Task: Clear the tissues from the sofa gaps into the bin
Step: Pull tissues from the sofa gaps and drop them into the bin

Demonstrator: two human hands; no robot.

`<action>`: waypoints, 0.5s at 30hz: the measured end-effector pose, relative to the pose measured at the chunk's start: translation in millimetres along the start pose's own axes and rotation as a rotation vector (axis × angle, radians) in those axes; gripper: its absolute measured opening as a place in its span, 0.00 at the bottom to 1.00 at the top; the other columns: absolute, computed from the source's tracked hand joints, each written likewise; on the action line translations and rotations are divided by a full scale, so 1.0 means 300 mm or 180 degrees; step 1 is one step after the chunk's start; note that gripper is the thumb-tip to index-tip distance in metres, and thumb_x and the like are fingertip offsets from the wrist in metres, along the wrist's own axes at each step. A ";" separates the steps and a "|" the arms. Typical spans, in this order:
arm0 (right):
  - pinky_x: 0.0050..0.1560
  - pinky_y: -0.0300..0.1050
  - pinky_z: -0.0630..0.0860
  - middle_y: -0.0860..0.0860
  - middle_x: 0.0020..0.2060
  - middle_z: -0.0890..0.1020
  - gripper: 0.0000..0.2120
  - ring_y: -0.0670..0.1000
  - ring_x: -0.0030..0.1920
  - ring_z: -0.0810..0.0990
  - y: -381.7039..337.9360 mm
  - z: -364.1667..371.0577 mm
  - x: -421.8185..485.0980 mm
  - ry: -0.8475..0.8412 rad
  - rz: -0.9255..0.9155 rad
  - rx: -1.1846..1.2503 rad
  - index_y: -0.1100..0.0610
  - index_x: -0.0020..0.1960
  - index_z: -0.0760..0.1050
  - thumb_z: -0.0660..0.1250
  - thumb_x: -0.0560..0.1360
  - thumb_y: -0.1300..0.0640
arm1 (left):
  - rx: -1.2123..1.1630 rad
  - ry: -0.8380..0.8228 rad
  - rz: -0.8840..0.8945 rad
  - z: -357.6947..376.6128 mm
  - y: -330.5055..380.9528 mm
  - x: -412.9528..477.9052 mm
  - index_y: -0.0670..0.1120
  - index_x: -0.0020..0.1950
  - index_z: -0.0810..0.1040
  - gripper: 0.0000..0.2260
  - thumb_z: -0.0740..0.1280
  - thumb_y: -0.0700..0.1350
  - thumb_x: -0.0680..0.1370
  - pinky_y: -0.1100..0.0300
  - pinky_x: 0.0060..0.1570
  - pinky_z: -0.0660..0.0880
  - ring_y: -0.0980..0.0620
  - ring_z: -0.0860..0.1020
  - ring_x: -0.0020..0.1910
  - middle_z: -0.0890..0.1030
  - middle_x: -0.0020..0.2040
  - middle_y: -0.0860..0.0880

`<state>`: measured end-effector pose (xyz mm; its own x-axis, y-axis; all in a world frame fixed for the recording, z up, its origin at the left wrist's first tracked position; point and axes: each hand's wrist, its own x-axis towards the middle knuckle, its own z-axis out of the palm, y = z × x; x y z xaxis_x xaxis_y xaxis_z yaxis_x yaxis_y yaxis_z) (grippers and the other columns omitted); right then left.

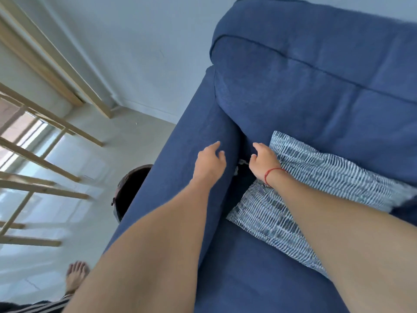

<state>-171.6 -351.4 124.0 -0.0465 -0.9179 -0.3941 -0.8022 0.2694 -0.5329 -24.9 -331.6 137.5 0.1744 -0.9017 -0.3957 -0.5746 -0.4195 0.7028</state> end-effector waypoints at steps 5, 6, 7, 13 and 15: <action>0.72 0.46 0.65 0.58 0.72 0.69 0.23 0.57 0.72 0.68 0.123 0.005 0.069 -0.0271 0.0157 0.0247 0.60 0.74 0.65 0.55 0.79 0.64 | 0.0017 -0.0767 -0.0286 0.210 -0.025 0.048 0.47 0.73 0.69 0.20 0.59 0.43 0.81 0.58 0.64 0.70 0.45 0.75 0.65 0.74 0.69 0.43; 0.71 0.46 0.66 0.57 0.72 0.69 0.23 0.56 0.71 0.70 0.138 0.018 0.090 -0.0342 0.0196 0.0329 0.59 0.74 0.65 0.55 0.79 0.64 | 0.0014 -0.0886 -0.0364 0.248 -0.043 0.062 0.47 0.73 0.70 0.20 0.58 0.43 0.81 0.58 0.64 0.70 0.45 0.74 0.66 0.73 0.70 0.43; 0.69 0.45 0.67 0.57 0.72 0.69 0.23 0.56 0.70 0.71 0.151 0.034 0.112 -0.0407 0.0251 0.0422 0.59 0.74 0.65 0.55 0.79 0.64 | 0.0021 -0.0972 -0.0448 0.284 -0.062 0.077 0.47 0.73 0.70 0.20 0.58 0.42 0.80 0.57 0.64 0.71 0.44 0.74 0.66 0.72 0.70 0.43; 0.71 0.44 0.67 0.58 0.70 0.73 0.24 0.57 0.70 0.72 0.212 0.194 0.265 -0.0706 0.0423 0.0352 0.58 0.73 0.67 0.56 0.77 0.67 | 0.0085 -0.1166 -0.0686 0.471 -0.185 0.203 0.47 0.74 0.68 0.23 0.57 0.37 0.79 0.54 0.65 0.72 0.40 0.74 0.65 0.75 0.68 0.41; 0.69 0.44 0.68 0.59 0.68 0.75 0.24 0.58 0.68 0.74 0.242 0.257 0.314 -0.0806 0.0460 0.0184 0.58 0.71 0.69 0.58 0.76 0.68 | -0.0021 -0.1133 -0.0697 0.523 -0.229 0.246 0.46 0.73 0.68 0.23 0.58 0.34 0.78 0.56 0.67 0.69 0.42 0.73 0.67 0.74 0.69 0.42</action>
<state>-188.3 -396.0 -9.6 -0.0018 -0.7689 -0.6393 -0.7624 0.4148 -0.4967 -98.0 -352.8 -32.6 0.0039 -0.6991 -0.7150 -0.5492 -0.5990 0.5827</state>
